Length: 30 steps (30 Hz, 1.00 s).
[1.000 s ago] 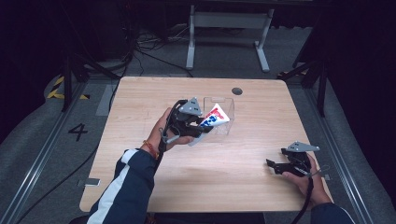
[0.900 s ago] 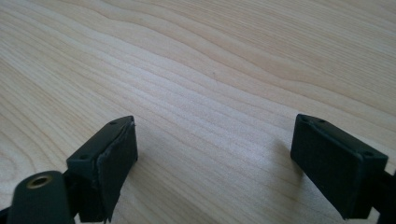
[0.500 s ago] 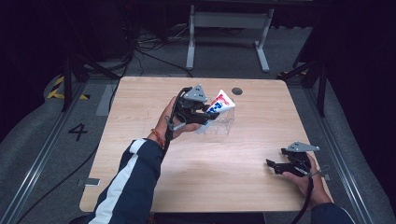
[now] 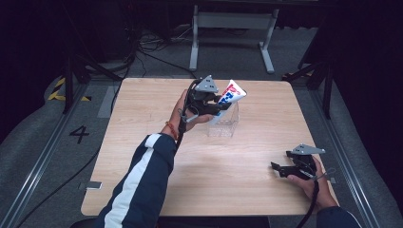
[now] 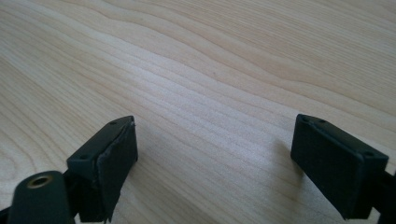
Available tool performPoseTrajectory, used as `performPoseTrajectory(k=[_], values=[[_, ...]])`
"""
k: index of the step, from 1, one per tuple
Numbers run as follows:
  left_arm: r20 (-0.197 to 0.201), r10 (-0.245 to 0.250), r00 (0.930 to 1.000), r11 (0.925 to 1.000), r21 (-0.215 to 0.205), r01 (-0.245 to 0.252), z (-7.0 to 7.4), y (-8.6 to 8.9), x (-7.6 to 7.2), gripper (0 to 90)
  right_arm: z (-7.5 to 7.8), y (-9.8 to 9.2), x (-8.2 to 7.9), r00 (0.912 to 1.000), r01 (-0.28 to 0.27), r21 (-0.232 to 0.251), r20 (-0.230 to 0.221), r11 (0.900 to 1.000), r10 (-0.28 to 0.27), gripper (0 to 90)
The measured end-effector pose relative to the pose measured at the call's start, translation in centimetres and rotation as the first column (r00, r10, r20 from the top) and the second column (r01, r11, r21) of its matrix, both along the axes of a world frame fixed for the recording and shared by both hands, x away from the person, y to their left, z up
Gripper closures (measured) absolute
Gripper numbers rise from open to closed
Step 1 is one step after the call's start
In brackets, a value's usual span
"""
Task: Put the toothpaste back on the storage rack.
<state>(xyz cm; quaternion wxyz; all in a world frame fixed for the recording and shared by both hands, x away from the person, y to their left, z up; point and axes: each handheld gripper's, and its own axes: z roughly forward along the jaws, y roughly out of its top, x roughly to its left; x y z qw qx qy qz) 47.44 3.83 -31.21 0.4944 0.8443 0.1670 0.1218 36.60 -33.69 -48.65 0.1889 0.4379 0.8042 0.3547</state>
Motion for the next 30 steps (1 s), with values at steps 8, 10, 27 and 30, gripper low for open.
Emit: performPoseTrajectory(k=[8,10,27,30], values=[[-0.004,0.028,0.9996,0.9967,-0.076,-0.029,-0.7,0.1,1.6,68.8,0.0,0.0,0.0,1.0,-0.001,0.001,-0.001,1.0,0.001,14.9],[0.011,0.034,0.9994,0.9967,-0.074,-0.033,-0.8,-0.1,1.9,68.8,0.0,0.0,0.0,1.0,-0.002,0.001,-0.001,1.0,0.002,14.9],[0.008,0.051,0.9986,0.9912,-0.122,-0.05,-3.9,-0.5,4.5,68.6,0.0,0.0,0.0,1.0,-0.003,0.0,0.002,1.0,0.003,14.9],[0.004,0.057,0.9984,0.9893,-0.134,-0.056,-4.3,-0.4,4.6,68.6,0.0,0.0,0.0,1.0,-0.003,-0.001,0.002,1.0,0.003,14.9]])
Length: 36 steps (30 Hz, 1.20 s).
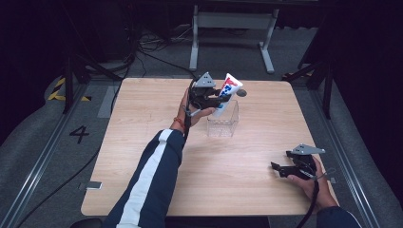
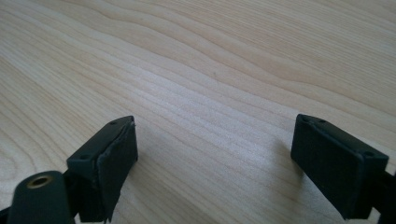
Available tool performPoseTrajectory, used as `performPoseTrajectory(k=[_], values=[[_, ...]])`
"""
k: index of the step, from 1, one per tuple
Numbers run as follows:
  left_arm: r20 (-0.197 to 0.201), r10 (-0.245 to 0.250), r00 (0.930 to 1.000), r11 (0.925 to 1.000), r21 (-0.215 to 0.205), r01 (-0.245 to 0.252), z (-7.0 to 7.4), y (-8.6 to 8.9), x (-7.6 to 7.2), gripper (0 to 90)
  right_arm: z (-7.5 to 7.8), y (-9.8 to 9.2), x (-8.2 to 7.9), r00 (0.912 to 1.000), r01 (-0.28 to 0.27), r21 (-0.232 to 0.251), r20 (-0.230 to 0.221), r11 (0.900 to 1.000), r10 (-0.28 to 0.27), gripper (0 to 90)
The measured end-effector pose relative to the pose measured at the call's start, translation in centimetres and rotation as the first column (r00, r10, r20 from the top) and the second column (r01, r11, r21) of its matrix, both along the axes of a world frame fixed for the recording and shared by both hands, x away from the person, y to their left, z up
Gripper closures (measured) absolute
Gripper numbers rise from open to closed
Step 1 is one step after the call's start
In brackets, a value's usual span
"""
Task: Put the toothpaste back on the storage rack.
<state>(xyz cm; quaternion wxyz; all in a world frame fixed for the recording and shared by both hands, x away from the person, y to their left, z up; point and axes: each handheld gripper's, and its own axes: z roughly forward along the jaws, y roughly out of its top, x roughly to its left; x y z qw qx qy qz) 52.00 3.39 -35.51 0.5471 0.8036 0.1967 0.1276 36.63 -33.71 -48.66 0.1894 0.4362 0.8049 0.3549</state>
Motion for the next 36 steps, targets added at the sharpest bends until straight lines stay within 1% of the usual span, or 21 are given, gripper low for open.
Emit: performPoseTrajectory(k=[1,2,3,4,7,9,11,14,15,17,19,20,21,25,26,30,36], values=[[0.002,0.004,1.0,0.9999,-0.012,-0.004,-0.2,0.1,0.0,68.6,0.0,0.0,0.0,1.0,0.0,0.0,0.0,1.0,0.0,14.9],[-0.006,0.009,0.9999,0.9997,-0.023,-0.009,-0.4,0.1,0.0,68.6,0.0,0.0,0.0,1.0,0.0,0.001,0.0,1.0,0.0,14.9],[0.006,0.016,0.9998,0.9996,-0.024,-0.016,-0.6,0.2,0.0,68.6,0.0,0.0,0.0,1.0,0.0,0.001,0.0,1.0,0.0,14.9],[0.001,0.02,0.9998,0.9993,-0.032,-0.02,-0.9,0.3,0.0,68.6,0.0,0.0,0.0,1.0,0.0,0.001,0.0,1.0,0.0,14.9],[0.003,0.029,0.9996,0.9992,-0.027,-0.029,-1.3,0.3,0.0,68.5,0.0,0.0,0.0,1.0,0.0,0.001,0.0,1.0,0.0,14.9],[-0.007,0.03,0.9995,0.9991,-0.028,-0.03,-1.7,0.3,0.0,68.5,0.0,0.0,0.0,1.0,0.0,0.001,0.0,1.0,0.0,14.9],[-0.003,0.034,0.9994,0.9991,-0.024,-0.034,-2.1,0.4,0.1,68.4,0.0,0.0,0.0,1.0,0.0,0.001,0.0,1.0,0.0,14.9],[0.0,0.03,0.9996,0.9993,-0.024,-0.03,-2.4,0.5,0.1,68.4,0.0,0.0,0.0,1.0,0.0,0.001,-0.001,1.0,0.0,14.8],[-0.003,0.034,0.9994,0.9991,-0.025,-0.034,-2.6,0.5,0.0,68.4,0.0,0.0,0.0,1.0,-0.001,0.002,-0.001,1.0,0.001,14.7],[-0.002,0.028,0.9996,0.9992,-0.03,-0.028,-3.0,0.6,0.1,68.3,0.0,0.0,0.0,1.0,-0.001,0.002,-0.001,1.0,0.001,14.7],[-0.004,0.035,0.9994,0.999,-0.029,-0.035,-3.1,0.6,0.1,68.2,0.0,0.0,0.0,1.0,-0.001,0.002,-0.002,1.0,0.001,14.7],[-0.002,0.036,0.9994,0.9987,-0.037,-0.036,-3.3,0.6,0.1,68.2,0.0,0.0,0.0,1.0,-0.001,0.002,-0.002,1.0,0.001,14.7],[-0.009,0.031,0.9995,0.9987,-0.039,-0.032,-3.4,0.6,0.1,68.1,0.0,0.0,0.0,1.0,-0.001,0.002,-0.002,1.0,0.001,14.7],[-0.016,0.033,0.9993,0.9983,-0.047,-0.034,-4.0,0.7,0.0,67.9,0.0,0.0,0.0,1.0,-0.001,0.002,-0.002,1.0,0.001,14.7],[-0.023,0.032,0.9992,0.9985,-0.044,-0.033,-4.2,0.6,0.0,67.8,0.0,0.0,0.0,1.0,-0.001,0.001,-0.001,1.0,0.001,14.7],[-0.02,0.029,0.9994,0.9991,-0.03,-0.03,-4.7,0.6,-0.1,67.5,0.0,0.0,0.0,1.0,-0.001,0.002,-0.002,1.0,0.001,14.7],[-0.028,0.031,0.9991,0.9993,-0.02,-0.031,-5.3,0.6,-0.4,66.9,0.0,0.0,0.0,1.0,-0.001,0.002,-0.002,1.0,0.001,14.7]])
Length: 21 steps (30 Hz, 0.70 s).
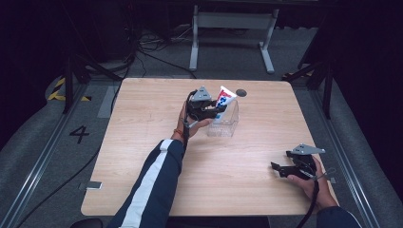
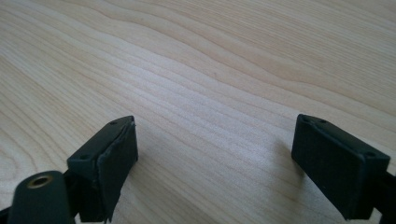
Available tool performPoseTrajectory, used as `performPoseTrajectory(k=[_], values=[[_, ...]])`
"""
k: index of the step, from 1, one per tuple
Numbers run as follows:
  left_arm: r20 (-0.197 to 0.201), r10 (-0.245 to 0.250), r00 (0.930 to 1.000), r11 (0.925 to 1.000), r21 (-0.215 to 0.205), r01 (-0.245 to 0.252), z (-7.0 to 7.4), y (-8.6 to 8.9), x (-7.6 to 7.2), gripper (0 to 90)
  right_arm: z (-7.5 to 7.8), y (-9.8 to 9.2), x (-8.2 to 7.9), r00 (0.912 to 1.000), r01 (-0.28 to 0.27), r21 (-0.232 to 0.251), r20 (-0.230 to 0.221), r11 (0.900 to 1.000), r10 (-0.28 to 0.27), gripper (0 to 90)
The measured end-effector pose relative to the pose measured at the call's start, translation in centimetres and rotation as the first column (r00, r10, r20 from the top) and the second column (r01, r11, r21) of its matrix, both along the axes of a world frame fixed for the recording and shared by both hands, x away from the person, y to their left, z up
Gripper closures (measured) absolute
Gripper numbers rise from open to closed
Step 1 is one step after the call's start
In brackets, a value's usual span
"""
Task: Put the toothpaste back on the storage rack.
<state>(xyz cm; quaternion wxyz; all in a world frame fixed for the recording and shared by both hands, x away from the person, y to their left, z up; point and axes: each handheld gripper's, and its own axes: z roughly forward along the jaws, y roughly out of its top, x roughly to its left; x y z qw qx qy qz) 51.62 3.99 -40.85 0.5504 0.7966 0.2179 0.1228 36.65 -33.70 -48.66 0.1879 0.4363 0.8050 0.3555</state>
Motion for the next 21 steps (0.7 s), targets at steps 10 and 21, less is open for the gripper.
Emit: performPoseTrajectory(k=[10,21], values=[[0.003,-0.004,1.0,0.9988,0.048,0.004,-0.6,0.1,-0.5,65.9,0.0,0.0,0.0,1.0,0.001,0.0,-0.002,1.0,-0.001,14.6],[-0.013,0.002,0.9999,0.9963,0.086,-0.001,-1.5,0.3,-0.9,64.6,0.0,0.0,0.0,1.0,0.001,0.001,-0.003,1.0,-0.001,14.5]])
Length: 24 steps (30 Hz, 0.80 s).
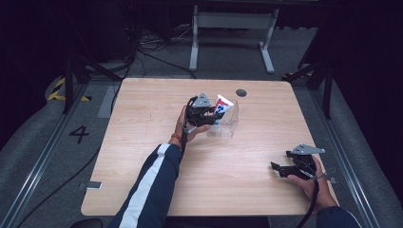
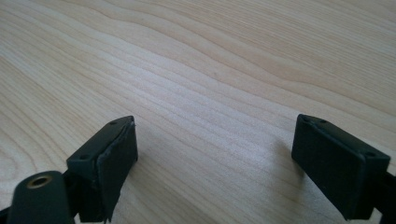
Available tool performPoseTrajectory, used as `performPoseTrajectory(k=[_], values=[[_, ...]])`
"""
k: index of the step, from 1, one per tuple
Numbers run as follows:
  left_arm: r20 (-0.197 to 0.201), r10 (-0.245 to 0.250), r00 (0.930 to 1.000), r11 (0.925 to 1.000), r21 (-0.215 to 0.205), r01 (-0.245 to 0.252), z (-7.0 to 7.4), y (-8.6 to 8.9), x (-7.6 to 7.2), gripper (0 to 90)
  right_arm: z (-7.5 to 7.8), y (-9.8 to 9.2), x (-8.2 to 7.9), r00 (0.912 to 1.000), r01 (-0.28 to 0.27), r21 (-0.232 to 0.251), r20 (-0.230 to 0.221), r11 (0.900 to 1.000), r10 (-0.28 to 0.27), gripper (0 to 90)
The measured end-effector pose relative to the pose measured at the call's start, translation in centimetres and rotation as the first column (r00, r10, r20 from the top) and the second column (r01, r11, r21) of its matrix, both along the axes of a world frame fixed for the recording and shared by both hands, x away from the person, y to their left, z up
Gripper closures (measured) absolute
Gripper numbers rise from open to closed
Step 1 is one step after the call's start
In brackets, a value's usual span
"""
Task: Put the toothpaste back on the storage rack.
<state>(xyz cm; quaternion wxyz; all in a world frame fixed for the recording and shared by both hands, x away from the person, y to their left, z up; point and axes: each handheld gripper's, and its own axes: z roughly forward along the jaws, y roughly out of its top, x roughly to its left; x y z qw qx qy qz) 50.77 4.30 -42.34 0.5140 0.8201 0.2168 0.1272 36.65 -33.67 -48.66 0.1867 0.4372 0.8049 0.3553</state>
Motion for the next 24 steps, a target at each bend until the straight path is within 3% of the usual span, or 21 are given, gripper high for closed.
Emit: performPoseTrajectory(k=[10,24], values=[[0.01,0.003,0.9999,0.999,0.044,-0.004,0.12,-0.18,-0.48,59.0,0.0,0.02,0.02,1.0,-0.001,-0.001,0.001,1.0,0.001,14.4],[-0.003,0.002,1.0,0.9995,0.03,-0.002,0.1,-0.16,-0.52,56.1,-0.02,0.02,0.05,1.0,-0.003,-0.005,0.003,1.0,0.003,14.3]])
